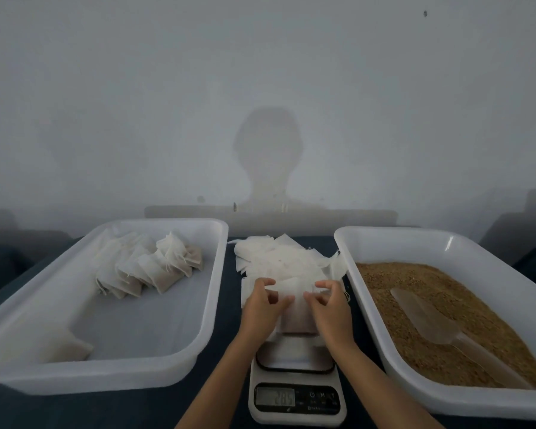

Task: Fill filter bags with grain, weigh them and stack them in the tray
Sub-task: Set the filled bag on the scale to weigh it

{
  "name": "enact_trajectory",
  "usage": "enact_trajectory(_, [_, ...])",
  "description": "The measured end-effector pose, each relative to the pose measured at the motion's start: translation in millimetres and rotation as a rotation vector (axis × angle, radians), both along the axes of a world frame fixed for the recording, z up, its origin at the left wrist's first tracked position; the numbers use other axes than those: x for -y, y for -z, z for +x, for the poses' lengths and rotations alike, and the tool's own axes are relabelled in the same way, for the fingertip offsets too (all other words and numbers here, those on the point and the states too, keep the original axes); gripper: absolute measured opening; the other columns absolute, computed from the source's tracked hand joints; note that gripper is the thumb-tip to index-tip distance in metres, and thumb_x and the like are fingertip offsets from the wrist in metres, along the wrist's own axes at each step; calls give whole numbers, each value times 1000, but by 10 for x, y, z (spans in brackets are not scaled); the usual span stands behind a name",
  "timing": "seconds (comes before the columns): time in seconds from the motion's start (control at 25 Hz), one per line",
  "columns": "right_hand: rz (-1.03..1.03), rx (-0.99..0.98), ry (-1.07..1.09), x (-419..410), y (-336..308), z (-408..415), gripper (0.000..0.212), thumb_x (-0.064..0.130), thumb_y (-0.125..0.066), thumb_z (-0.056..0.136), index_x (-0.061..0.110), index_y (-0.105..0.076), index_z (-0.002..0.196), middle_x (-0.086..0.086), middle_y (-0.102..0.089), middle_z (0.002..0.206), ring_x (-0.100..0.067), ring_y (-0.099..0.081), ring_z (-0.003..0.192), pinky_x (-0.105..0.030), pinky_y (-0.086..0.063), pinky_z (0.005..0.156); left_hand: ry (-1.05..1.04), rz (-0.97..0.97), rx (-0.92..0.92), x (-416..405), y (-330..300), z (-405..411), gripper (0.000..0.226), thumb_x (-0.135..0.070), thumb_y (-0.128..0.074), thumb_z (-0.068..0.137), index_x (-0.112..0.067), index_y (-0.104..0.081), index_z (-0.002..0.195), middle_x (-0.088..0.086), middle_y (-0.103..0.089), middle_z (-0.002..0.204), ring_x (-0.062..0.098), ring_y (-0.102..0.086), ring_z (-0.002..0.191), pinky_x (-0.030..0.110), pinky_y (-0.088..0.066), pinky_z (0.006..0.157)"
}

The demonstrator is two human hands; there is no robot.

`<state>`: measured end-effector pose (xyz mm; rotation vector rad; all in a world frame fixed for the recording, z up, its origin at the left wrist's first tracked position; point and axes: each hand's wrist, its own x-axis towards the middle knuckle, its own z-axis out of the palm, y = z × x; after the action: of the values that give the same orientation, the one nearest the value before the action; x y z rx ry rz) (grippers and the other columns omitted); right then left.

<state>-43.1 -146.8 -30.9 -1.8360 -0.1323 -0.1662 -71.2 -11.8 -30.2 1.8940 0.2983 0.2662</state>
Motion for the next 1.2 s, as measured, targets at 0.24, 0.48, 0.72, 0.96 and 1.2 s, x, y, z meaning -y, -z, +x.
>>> enact_trajectory(0.24, [115, 176, -24, -97, -369, -152, 26, 9, -70, 83, 19, -56, 102, 0, -68, 82, -12, -66, 81, -15, -47, 63, -79, 107, 250, 13, -368, -206, 27, -24, -70, 84, -27, -56, 107, -6, -58, 82, 5, -57, 77, 12, -45, 68])
enact_trajectory(0.48, [203, 291, -168, -526, -907, -372, 22, 7, -71, 81, 19, -59, 96, 1, -65, 85, -11, -62, 82, -19, -44, 66, -218, 431, 419, -430, -954, -610, 14, -38, -69, 82, -27, -60, 84, -19, -48, 64, -8, -48, 62, 7, -34, 55])
enact_trajectory(0.72, [138, 194, -443, -1347, -938, -693, 21, 5, -68, 84, 20, -57, 94, 2, -66, 85, -8, -64, 80, -21, -49, 72, -186, 516, 165, -1361, -1047, -1137, 17, -25, -60, 90, -23, -46, 81, 0, -62, 78, 19, -63, 71, 40, -54, 68])
enact_trajectory(0.96, [-460, -40, -821, -2178, -675, -893, 27, 15, -53, 93, 12, -50, 119, -7, -59, 115, -17, -57, 99, -23, -44, 80, -246, 500, -302, -2160, -772, -1503, 4, -16, -50, 95, -18, -50, 91, 3, -60, 89, 20, -65, 72, 30, -57, 59])
enact_trajectory(1.2, [-782, -164, -1074, -2693, -557, -1109, 32, 16, -49, 94, 7, -60, 123, -14, -60, 126, -23, -57, 101, -33, -44, 85, -256, 751, -582, -2543, -622, -1667, 26, -23, -55, 89, -23, -37, 71, -6, -45, 76, 8, -42, 65, 20, -32, 56])
